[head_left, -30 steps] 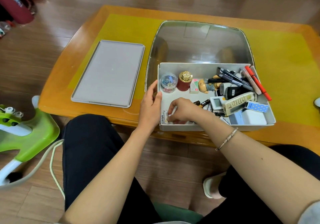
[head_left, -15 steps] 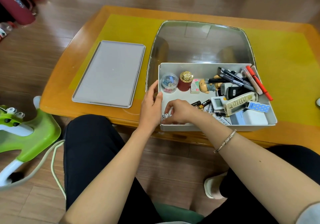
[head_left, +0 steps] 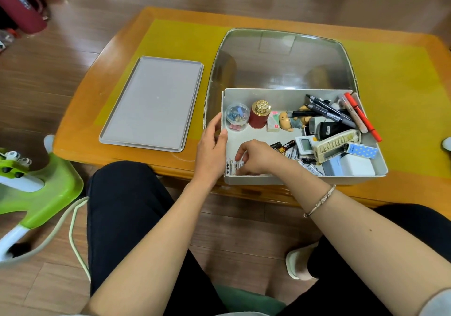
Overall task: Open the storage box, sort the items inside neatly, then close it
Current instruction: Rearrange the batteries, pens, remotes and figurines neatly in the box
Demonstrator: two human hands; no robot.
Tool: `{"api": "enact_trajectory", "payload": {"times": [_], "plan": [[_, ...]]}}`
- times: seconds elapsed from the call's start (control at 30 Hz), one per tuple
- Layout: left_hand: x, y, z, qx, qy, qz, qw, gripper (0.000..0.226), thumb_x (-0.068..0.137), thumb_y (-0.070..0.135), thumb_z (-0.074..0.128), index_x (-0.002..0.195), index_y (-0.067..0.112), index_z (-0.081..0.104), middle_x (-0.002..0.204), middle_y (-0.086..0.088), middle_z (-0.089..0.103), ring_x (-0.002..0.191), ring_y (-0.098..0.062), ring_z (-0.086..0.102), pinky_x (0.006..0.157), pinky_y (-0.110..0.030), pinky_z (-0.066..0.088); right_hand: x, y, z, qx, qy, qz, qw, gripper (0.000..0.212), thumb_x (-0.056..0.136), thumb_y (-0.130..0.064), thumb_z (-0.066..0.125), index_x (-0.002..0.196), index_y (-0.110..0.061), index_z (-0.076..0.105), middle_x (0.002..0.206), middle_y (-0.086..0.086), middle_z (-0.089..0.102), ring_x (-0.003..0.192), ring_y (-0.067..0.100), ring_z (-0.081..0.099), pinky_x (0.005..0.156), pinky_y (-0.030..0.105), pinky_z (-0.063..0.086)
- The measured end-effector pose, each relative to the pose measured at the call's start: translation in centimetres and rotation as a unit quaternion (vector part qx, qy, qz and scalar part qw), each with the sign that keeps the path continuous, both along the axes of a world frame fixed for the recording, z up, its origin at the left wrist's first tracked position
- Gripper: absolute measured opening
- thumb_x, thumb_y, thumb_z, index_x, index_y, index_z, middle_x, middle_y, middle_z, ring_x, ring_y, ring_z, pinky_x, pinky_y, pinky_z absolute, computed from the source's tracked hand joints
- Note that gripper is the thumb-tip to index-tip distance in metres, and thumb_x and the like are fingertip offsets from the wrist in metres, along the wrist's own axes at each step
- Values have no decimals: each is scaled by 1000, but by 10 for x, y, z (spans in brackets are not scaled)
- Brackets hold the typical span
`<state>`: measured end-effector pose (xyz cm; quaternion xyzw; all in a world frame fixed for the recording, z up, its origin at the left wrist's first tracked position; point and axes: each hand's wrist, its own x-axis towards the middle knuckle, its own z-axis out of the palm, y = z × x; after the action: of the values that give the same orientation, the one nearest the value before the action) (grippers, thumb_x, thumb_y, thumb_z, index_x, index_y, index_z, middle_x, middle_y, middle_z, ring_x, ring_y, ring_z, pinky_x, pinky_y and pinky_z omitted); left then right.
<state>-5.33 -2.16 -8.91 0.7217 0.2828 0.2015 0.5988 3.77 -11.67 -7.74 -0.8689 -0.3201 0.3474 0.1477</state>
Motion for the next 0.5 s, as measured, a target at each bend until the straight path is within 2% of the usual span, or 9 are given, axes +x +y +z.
{"api": "enact_trajectory", "payload": {"times": [0.13,0.23,0.33,0.4,0.5], "plan": [[0,0,1,-4,-3,-3,1000,41,102,25,43,142,27,39,141,3,48,124,-12,49,93,-36,53,0,-1,2,11,37,-50,998,38,71,-16,83,103,-17,62,90,2,58,72,17,63,63,28,57],[0,0,1,-2,-7,-2,1000,40,102,24,43,142,27,40,141,3,47,124,-11,49,93,-33,53,1,-3,3,24,49,-28,998,48,72,-20,81,116,-21,61,86,-3,57,75,13,59,61,23,50],[-1,0,-1,-9,-8,-2,1000,40,102,23,43,142,28,40,141,2,47,125,-12,48,94,-35,53,-2,-3,1,38,-4,21,999,60,74,-26,80,128,-25,56,106,-1,57,92,13,53,77,23,41],[-1,0,-1,-9,-8,-2,1000,40,102,23,43,142,28,40,141,2,47,126,-12,47,95,-37,53,-4,-1,1,45,-25,50,997,60,74,-27,79,129,-24,56,118,4,55,102,16,54,81,24,38],[-1,1,-1,1,-6,-2,1000,41,102,23,43,142,28,40,141,2,47,126,-13,47,95,-39,52,-5,0,1,32,-26,78,996,49,75,-27,78,122,-22,62,117,6,60,95,13,53,79,24,39]]}}
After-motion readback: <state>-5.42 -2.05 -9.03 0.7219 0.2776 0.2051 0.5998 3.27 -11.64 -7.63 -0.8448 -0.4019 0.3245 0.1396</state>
